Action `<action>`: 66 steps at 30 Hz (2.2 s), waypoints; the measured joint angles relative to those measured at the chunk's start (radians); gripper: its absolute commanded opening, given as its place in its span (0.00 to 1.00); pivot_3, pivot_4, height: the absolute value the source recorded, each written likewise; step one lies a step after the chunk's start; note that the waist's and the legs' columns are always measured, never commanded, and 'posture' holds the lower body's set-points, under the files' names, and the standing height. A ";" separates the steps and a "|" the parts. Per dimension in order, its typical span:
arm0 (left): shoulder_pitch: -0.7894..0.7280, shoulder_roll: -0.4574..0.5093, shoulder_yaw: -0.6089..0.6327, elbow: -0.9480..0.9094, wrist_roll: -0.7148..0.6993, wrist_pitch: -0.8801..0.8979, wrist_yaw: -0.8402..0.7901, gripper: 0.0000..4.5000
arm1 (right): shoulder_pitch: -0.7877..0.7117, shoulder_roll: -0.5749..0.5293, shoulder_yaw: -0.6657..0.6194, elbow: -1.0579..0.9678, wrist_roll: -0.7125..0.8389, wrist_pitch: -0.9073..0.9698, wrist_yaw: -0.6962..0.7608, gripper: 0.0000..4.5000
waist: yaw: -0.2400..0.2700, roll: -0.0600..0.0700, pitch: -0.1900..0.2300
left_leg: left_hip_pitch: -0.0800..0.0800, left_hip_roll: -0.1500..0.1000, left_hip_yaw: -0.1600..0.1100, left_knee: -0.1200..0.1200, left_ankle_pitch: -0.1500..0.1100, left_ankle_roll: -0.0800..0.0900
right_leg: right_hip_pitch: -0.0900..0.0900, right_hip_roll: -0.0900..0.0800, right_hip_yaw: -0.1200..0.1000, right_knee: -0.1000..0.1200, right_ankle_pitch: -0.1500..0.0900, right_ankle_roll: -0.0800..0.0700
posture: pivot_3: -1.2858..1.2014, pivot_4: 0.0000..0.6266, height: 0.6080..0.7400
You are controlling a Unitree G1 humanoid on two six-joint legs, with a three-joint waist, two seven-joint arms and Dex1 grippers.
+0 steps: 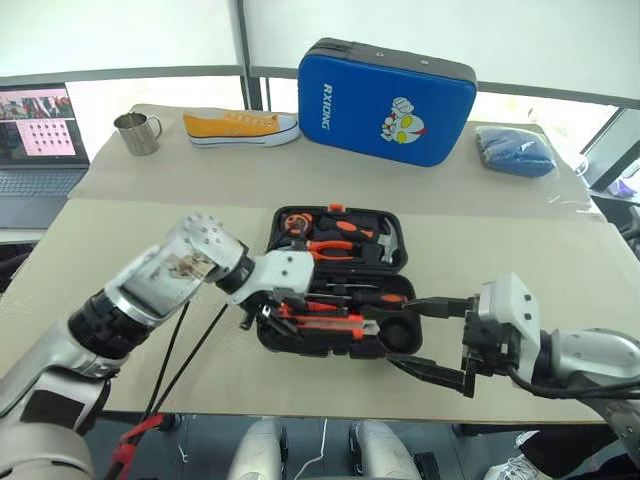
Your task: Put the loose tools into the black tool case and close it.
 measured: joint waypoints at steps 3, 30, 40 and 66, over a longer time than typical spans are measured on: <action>-0.031 -0.024 -0.054 0.012 0.068 0.047 0.026 0.37 | 0.009 0.000 -0.002 -0.016 0.002 0.001 -0.013 1.00 | 0.004 0.000 0.000 | 0.000 -0.001 -0.001 0.000 0.000 0.000 | 0.001 0.000 0.000 0.000 0.000 0.000 | 0.52 0.24 0.99; -0.035 -0.059 -0.082 0.025 0.123 0.135 0.020 0.97 | 0.028 0.002 -0.003 -0.025 0.002 0.001 -0.042 1.00 | 0.003 0.000 0.000 | 0.000 0.000 -0.004 0.000 0.000 0.000 | 0.000 0.000 0.000 0.000 0.000 0.000 | 0.52 0.24 0.99; -0.056 -0.126 0.049 0.075 0.066 0.135 0.072 0.81 | 0.019 0.002 -0.002 -0.008 -0.001 0.000 -0.035 1.00 | 0.009 0.000 0.000 | 0.000 -0.001 -0.004 0.002 0.000 0.000 | 0.001 -0.001 0.000 0.000 0.000 0.001 | 0.52 0.24 0.99; 0.022 -0.102 -0.032 0.070 0.119 -0.058 0.003 0.00 | 0.026 0.000 -0.005 -0.010 0.001 0.000 -0.038 1.00 | 0.007 0.000 0.000 | 0.000 0.000 -0.004 0.001 0.000 0.000 | 0.001 0.000 0.001 0.000 0.000 0.001 | 0.52 0.24 0.99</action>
